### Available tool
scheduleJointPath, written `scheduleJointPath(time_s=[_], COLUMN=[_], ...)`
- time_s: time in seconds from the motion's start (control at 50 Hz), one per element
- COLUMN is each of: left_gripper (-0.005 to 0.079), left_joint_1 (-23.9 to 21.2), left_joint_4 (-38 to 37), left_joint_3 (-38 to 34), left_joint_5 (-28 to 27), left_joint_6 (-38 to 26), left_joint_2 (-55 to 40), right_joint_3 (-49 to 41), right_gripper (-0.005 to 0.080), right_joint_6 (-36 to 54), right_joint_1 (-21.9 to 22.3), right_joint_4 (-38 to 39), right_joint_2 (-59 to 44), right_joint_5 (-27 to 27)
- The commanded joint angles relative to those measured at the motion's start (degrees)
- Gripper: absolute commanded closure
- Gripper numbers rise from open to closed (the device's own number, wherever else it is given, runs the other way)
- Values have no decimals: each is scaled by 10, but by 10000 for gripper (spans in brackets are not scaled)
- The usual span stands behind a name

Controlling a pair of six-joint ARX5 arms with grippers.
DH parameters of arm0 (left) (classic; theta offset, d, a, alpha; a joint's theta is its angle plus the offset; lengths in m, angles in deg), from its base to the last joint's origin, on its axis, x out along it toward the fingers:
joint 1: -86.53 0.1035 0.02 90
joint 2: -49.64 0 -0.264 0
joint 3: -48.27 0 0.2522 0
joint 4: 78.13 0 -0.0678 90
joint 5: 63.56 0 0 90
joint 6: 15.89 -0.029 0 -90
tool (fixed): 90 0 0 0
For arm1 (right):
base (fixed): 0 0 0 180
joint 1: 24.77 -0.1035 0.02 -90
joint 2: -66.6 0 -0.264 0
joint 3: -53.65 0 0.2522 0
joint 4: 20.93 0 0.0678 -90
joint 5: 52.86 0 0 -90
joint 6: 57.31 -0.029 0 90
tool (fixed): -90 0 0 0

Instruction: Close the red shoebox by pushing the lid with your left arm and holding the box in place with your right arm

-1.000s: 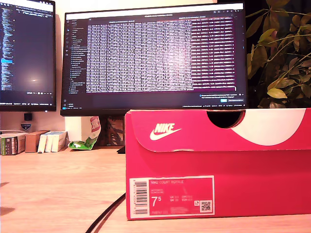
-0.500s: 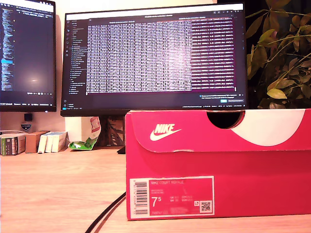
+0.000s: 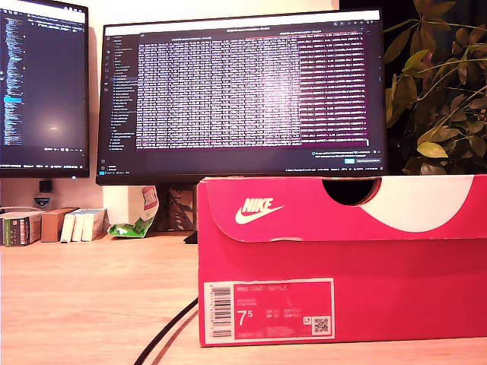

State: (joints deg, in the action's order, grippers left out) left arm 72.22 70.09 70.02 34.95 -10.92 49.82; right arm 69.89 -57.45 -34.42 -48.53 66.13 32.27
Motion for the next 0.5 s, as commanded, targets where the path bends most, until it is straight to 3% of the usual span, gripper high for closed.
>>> scheduleJointPath(time_s=[0.0,0.14,0.48], left_gripper=[761,761,761], left_joint_1=[-2,-9,-31], left_joint_4=[16,65,104], left_joint_3=[-25,-57,-95], left_joint_5=[1,-7,-7], left_joint_6=[2,11,21], left_joint_2=[5,5,5], right_joint_3=[-8,-12,-15], right_gripper=[765,764,764], right_joint_6=[-2,-2,-3], right_joint_1=[-9,-25,-31], right_joint_4=[9,12,20], right_joint_2=[4,4,4], right_joint_5=[-11,-22,-29])
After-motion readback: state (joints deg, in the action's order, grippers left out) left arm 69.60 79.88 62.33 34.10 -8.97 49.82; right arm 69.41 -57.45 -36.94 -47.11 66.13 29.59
